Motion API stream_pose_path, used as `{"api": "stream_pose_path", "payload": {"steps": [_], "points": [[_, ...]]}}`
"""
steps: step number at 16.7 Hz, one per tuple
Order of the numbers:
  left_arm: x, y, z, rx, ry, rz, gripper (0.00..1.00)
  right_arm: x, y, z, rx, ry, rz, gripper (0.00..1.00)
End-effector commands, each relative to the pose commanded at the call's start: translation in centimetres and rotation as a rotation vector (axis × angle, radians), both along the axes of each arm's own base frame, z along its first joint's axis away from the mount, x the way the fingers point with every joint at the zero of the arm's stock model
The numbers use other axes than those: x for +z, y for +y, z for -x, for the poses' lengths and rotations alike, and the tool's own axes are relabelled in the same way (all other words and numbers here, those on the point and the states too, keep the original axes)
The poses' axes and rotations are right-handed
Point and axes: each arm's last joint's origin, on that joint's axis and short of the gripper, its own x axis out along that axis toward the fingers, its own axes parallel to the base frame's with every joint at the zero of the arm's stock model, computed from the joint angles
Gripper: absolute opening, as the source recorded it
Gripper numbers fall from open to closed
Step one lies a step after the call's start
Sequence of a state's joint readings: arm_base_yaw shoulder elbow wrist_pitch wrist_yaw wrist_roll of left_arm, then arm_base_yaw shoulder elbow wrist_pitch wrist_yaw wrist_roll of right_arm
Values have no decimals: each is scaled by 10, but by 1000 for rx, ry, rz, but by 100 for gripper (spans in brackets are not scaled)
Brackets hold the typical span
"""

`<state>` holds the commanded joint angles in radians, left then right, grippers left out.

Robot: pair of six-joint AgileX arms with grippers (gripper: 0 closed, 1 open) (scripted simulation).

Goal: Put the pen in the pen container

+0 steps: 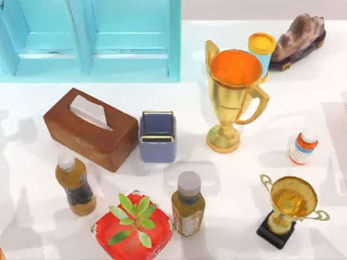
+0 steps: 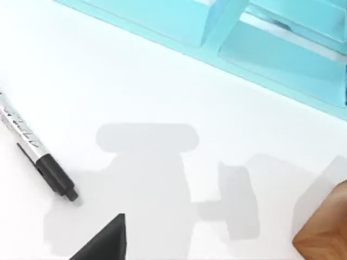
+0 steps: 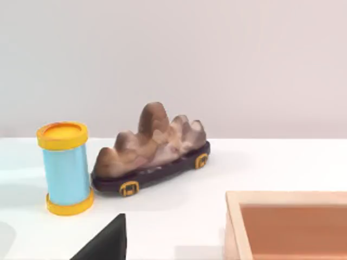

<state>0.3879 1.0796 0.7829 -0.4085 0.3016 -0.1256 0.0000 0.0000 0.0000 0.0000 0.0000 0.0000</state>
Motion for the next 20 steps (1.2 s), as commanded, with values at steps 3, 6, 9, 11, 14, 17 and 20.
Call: {"api": "stream_pose_path", "payload": {"steps": [3,6,9,11,14,17,20], "points": [[-7,47,-44,67,141,169,100,0,0,0,0,0,0,100],[-27,97,-74,144,249,339,100,0,0,0,0,0,0,100],[-64,142,-92,220,356,511,100,0,0,0,0,0,0,100],[-87,165,-96,263,412,608,100,0,0,0,0,0,0,100],[-108,184,-97,305,459,694,100,0,0,0,0,0,0,100],[-111,187,-97,311,465,706,100,0,0,0,0,0,0,100],[-111,185,-97,306,466,702,100,0,0,0,0,0,0,100]]}}
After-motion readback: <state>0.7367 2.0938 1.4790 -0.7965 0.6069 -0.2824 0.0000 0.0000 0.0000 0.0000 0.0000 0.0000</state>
